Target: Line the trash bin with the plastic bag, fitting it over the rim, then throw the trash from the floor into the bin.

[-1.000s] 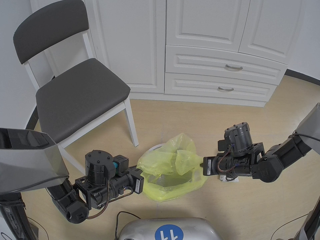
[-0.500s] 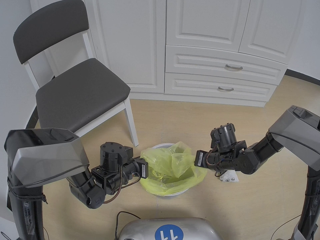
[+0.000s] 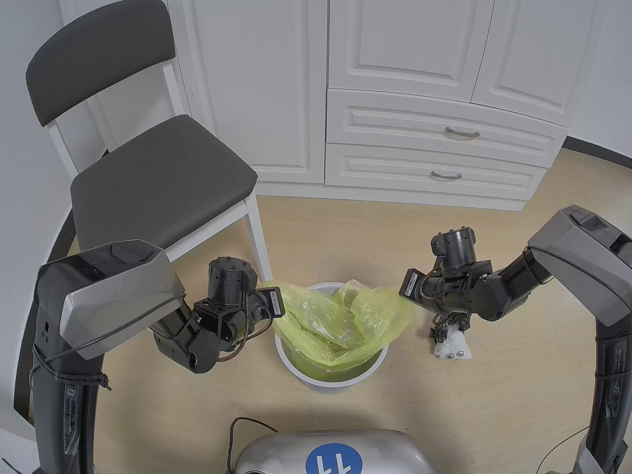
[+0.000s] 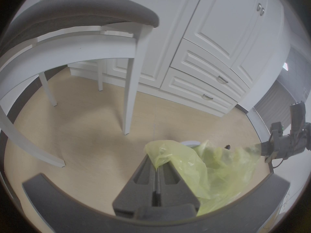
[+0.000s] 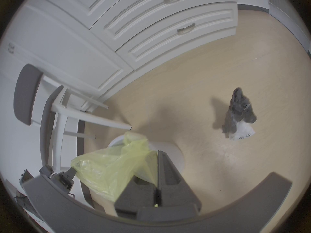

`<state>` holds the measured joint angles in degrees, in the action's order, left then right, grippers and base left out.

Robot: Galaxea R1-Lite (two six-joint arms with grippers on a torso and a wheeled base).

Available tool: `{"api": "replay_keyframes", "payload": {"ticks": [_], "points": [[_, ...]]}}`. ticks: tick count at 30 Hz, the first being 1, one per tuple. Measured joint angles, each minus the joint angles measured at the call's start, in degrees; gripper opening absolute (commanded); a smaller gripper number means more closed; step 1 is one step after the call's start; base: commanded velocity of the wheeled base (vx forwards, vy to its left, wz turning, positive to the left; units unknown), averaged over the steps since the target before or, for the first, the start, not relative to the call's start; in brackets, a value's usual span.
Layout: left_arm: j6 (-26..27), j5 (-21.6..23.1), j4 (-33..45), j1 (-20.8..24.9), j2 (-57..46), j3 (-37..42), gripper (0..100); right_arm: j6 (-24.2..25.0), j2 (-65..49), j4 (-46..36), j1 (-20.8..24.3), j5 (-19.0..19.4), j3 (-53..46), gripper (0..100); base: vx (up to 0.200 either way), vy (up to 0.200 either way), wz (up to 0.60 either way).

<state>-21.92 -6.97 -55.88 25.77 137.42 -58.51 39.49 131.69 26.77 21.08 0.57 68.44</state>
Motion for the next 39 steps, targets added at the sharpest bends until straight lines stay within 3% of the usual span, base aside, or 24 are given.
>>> {"api": "replay_keyframes", "payload": {"ticks": [3,8,17,23,34,39], "points": [[0.0,-0.1,0.2,-0.9,0.4,-0.8,0,-1.9,-0.2,0.0,-1.5,-0.1,-0.1,0,0.0,0.0,0.0],[3.2,-0.1,0.7,-2.0,0.5,-0.3,0,-9.1,-0.1,1.9,-3.0,-2.2,-2.0,0,0.0,0.0,0.0],[9.7,-0.2,1.0,-4.5,0.5,2.0,0,-29.0,2.0,17.1,-5.3,-8.1,-10.6,0,0.0,0.0,0.0],[14.0,0.1,1.0,-6.3,0.5,4.0,0,-38.5,4.4,26.5,-6.5,-10.6,-17.0,0,0.0,0.0,0.0],[18.5,1.2,0.8,-8.1,-0.1,8.3,0,-44.2,6.0,27.6,-7.1,-10.8,-23.7,0,0.0,0.0,0.0],[19.5,4.8,0.8,-8.0,-1.8,11.4,0,-47.0,4.4,27.5,-6.9,-9.3,-27.1,0,0.0,0.0,0.0]]}}
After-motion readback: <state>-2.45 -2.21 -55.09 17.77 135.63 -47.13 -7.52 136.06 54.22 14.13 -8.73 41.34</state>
